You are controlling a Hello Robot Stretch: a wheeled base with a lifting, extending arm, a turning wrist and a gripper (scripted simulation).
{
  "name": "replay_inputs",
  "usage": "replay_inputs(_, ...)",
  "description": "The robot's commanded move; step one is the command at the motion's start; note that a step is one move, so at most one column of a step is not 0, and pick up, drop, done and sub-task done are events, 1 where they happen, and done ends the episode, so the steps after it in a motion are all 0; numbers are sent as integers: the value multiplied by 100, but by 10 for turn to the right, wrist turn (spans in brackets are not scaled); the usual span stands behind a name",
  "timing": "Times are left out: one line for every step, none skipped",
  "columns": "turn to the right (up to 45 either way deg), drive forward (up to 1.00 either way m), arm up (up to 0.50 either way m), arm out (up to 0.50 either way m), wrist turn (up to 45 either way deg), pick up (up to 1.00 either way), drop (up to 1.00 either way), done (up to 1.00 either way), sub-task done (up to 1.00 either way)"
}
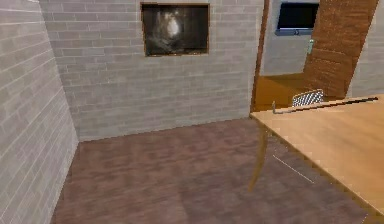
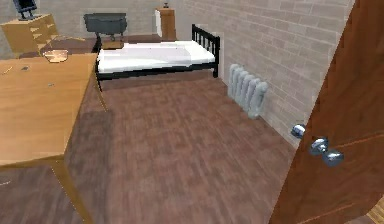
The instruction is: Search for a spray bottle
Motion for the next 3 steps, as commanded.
replay_inputs(0,100,0,0,0,0,0,0,0)
replay_inputs(30,0,0,0,0,0,0,0,0)
replay_inputs(-270,0,0,0,0,0,0,0,0)
